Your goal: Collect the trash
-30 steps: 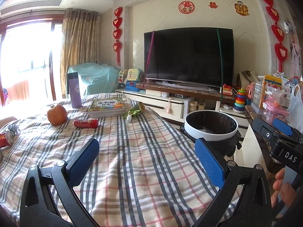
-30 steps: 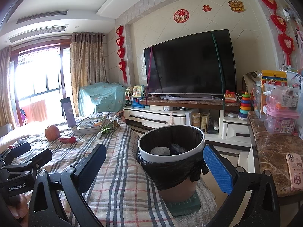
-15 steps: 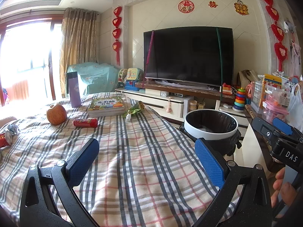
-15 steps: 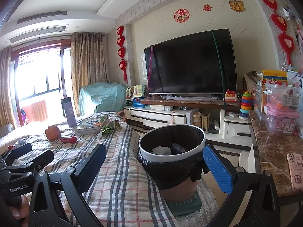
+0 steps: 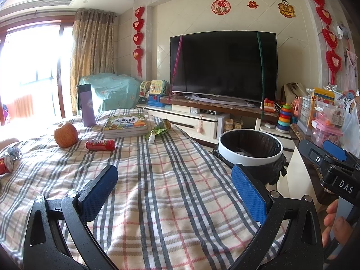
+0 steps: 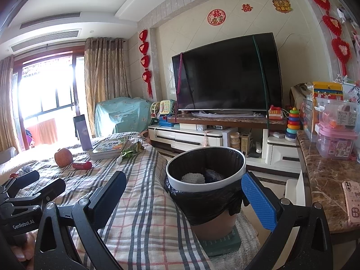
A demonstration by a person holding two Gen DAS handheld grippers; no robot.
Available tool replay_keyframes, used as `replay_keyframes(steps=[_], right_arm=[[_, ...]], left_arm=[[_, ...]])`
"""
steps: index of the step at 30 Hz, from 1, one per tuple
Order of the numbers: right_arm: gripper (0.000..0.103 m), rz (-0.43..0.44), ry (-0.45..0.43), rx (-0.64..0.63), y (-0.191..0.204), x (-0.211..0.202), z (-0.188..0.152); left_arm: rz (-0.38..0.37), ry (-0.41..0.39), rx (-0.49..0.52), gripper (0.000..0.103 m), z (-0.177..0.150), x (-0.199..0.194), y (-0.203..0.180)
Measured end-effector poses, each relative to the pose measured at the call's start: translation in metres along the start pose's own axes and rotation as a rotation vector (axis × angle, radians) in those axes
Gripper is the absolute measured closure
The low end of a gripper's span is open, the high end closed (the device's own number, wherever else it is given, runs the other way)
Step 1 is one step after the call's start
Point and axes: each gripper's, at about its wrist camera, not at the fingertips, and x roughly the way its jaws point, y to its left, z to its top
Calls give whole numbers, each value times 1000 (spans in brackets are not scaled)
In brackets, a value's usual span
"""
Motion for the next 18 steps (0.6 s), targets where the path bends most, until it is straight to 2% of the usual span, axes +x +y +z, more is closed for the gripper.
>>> replay_keyframes(steps=[18], right_arm=[[0, 18, 32, 4, 1, 11, 0]], left_arm=[[-33, 25, -24, 0, -1, 8, 8]])
